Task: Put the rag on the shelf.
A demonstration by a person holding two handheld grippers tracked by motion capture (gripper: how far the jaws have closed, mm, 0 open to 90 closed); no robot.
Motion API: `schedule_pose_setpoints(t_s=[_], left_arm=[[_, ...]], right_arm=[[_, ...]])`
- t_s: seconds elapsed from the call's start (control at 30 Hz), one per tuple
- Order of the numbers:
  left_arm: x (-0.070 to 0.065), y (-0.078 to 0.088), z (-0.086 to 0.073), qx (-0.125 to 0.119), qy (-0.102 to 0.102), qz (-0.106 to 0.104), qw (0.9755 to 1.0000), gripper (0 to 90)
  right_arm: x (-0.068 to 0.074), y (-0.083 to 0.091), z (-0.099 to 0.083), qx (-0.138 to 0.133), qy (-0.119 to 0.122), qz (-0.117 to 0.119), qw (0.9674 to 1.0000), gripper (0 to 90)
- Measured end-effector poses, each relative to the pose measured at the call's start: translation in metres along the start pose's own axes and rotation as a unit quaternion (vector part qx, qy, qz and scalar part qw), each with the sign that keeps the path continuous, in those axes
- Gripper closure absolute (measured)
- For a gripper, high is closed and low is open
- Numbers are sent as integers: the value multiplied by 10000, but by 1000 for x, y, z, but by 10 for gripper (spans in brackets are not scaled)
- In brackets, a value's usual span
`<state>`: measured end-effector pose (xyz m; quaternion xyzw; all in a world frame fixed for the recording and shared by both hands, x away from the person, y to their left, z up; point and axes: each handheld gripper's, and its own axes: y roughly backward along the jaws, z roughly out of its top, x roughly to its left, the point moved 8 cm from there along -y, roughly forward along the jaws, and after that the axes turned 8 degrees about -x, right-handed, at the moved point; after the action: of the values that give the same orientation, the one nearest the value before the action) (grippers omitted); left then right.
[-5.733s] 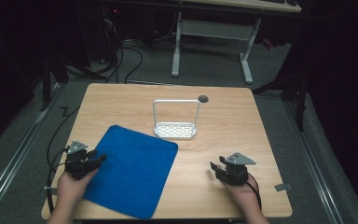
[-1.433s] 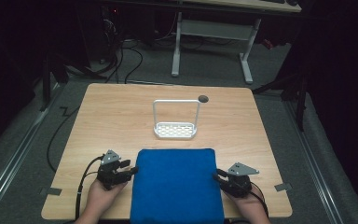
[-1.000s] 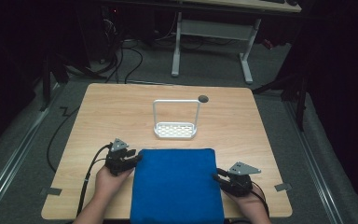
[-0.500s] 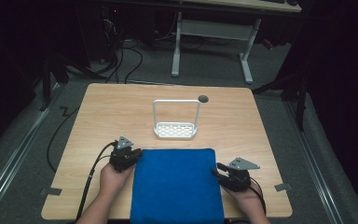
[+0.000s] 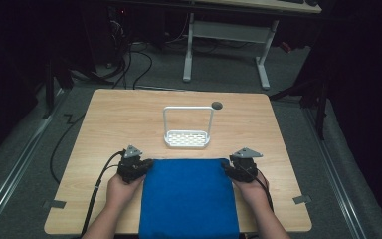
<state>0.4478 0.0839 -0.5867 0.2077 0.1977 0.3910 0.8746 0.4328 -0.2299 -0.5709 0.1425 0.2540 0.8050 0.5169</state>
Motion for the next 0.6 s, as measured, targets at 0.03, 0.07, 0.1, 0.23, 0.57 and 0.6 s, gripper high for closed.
schedule_pose_setpoints(t_s=[0.03,0.07,0.1,0.23,0.57,0.6], left_arm=[[0,0,0,3,-5,-3,10000,831],[-1,0,0,9,-6,-12,10000,839],[-1,0,0,15,-20,-22,10000,841],[-1,0,0,13,3,-71,10000,841],[-1,0,-1,26,-3,-66,10000,853],[-1,0,-1,29,-19,-58,10000,855]], right_arm=[[-4,-3,0,55,-11,-52,10000,558],[-6,-7,-1,73,-80,-67,9999,560],[-8,-10,-3,134,-181,-31,9997,565],[-7,-13,-7,155,-140,-17,9998,564],[1,-12,-7,94,-89,193,9997,780],[2,-12,-7,96,-97,217,9997,818]])
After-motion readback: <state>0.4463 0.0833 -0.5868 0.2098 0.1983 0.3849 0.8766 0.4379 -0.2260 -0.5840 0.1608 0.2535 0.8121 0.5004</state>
